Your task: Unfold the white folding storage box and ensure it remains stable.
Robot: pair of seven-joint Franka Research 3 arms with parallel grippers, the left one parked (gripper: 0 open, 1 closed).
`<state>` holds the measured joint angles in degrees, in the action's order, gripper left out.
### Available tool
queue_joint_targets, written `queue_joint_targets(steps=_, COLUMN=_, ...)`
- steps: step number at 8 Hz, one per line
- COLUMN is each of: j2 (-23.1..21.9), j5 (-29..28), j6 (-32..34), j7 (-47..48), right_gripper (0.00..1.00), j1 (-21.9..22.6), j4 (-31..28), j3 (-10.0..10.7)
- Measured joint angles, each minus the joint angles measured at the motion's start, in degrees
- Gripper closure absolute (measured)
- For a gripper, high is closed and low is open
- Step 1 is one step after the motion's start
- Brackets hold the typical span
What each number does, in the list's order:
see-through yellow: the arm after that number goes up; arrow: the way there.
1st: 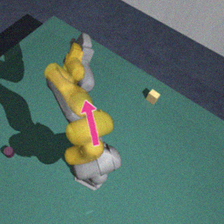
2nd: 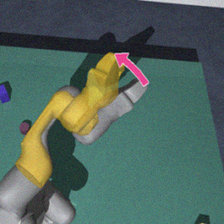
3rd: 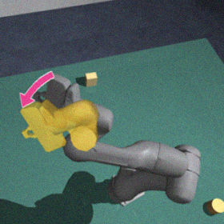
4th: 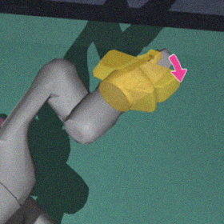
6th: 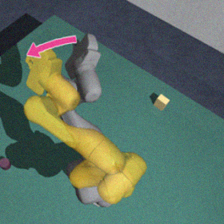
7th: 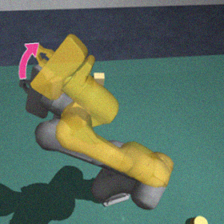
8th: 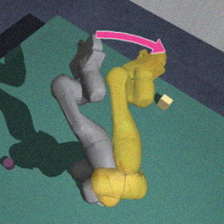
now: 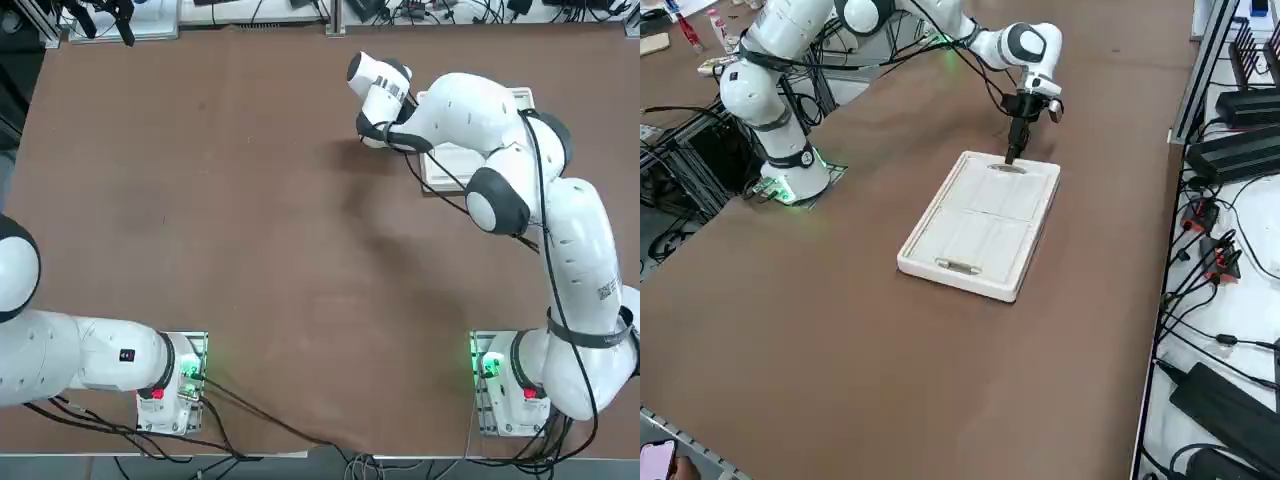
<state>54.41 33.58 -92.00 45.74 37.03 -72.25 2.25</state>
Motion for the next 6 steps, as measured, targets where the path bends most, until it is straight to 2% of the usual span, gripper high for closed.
queue_joint_targets(steps=2, j2=0.1, j5=0.0, j6=-0.2, j7=0.0, right_gripper=0.58, j1=0.2, j4=0.3, j3=-0.3)
queue_joint_targets(steps=4, j2=0.1, j5=-0.1, j6=0.0, j7=0.3, right_gripper=0.71, j1=0.2, j4=0.7, j3=-0.3)
queue_joint_targets(steps=6, j2=0.1, j5=-0.2, j6=0.6, j7=0.4, right_gripper=0.71, j1=0.2, j4=1.2, j3=-0.3)
